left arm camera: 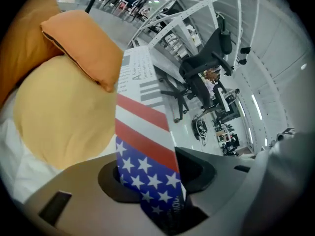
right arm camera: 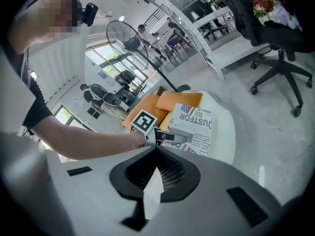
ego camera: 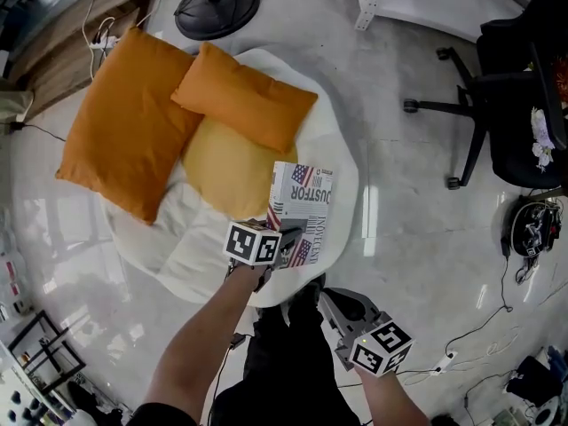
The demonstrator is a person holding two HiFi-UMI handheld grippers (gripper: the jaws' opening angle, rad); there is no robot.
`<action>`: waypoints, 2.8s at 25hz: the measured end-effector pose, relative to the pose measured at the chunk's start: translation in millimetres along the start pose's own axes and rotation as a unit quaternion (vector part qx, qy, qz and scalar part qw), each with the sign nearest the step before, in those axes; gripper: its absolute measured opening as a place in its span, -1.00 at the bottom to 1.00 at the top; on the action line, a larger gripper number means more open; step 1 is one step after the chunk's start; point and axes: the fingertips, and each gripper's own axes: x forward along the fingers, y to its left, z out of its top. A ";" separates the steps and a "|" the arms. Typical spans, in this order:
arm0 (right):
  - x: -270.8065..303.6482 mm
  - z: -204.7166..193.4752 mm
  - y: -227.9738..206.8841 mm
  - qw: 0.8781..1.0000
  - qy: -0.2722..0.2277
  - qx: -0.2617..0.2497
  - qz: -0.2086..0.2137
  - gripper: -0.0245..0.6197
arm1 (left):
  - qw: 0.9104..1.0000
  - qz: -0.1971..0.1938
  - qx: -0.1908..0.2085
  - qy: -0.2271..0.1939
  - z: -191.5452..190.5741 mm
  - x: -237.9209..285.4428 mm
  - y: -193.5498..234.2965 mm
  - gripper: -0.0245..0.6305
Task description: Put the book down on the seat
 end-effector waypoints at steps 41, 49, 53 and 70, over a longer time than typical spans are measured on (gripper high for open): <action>-137.1 81.9 297.8 0.987 -0.029 -0.161 -0.007 -0.88 | 0.931 0.140 0.228 -0.247 -22.2 -404.6 -202.4 -0.35; -195.9 78.0 318.4 0.981 -0.053 -0.188 -0.011 -0.88 | 0.908 0.146 0.262 -0.293 -45.4 -467.4 -272.1 -0.53; -231.4 70.2 330.6 0.975 -0.071 -0.207 0.026 -0.88 | 0.892 0.174 0.265 -0.323 -59.9 -489.4 -312.4 -0.63; -429.9 0.5 292.4 0.942 -0.091 -0.306 0.102 -0.88 | 0.845 0.265 0.196 -0.421 -186.1 -482.0 -493.4 -0.81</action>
